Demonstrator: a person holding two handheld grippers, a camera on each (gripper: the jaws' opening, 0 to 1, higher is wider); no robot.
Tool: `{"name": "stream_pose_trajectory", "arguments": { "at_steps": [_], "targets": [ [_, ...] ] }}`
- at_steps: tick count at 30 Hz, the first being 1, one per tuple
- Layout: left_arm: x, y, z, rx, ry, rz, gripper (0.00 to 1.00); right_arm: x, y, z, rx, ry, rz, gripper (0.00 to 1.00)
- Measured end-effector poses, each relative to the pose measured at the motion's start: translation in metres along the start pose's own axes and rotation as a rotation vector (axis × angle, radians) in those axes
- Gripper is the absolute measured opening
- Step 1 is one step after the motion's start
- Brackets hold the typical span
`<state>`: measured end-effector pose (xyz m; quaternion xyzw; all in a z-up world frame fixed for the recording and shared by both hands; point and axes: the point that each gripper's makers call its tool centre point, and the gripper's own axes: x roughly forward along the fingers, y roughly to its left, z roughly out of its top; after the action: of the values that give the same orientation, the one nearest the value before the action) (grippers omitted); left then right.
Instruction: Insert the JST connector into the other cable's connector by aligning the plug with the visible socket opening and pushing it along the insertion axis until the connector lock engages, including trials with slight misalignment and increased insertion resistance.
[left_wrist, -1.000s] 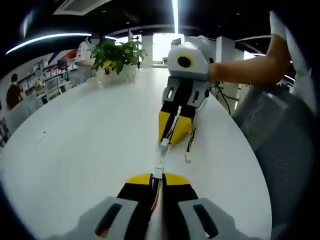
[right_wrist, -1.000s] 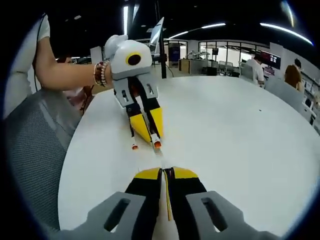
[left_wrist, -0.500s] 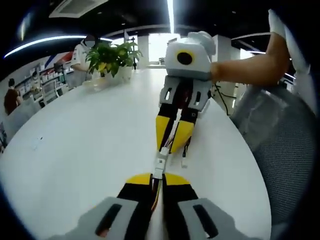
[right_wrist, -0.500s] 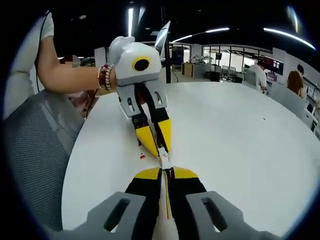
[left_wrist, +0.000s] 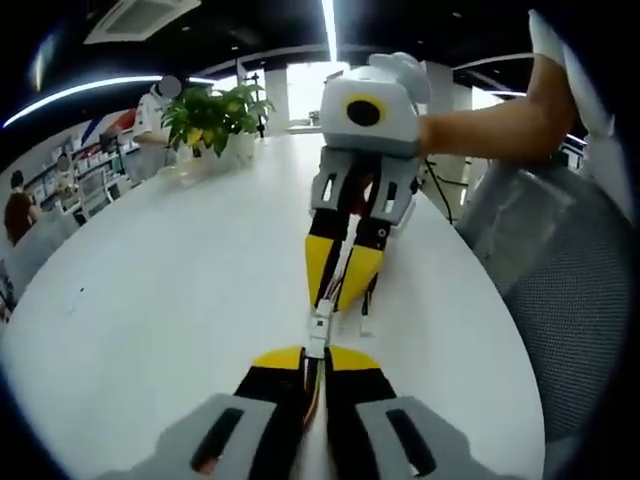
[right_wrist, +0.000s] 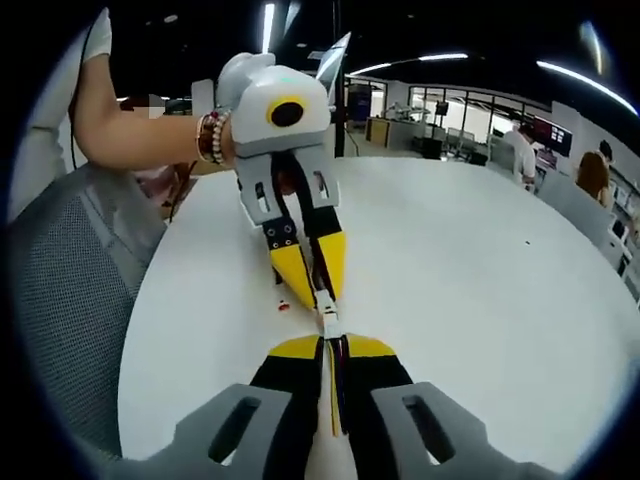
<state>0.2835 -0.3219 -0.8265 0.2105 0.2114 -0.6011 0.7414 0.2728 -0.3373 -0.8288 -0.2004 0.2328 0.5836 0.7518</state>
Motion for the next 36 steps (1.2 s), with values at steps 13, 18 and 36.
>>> {"name": "stream_pose_trajectory", "arguments": {
  "at_steps": [13, 18, 36],
  "targets": [
    [0.004, -0.004, -0.001, 0.026, 0.027, -0.009, 0.00, 0.002, 0.002, -0.008, -0.037, 0.070, -0.005, 0.04],
    [0.006, -0.005, 0.000, 0.039, 0.034, -0.012, 0.00, 0.003, 0.001, -0.010, -0.053, 0.095, -0.011, 0.04],
    [0.008, -0.005, 0.002, 0.080, 0.044, -0.005, 0.00, 0.005, 0.002, -0.009, -0.087, 0.112, -0.011, 0.04]
  ]
}}
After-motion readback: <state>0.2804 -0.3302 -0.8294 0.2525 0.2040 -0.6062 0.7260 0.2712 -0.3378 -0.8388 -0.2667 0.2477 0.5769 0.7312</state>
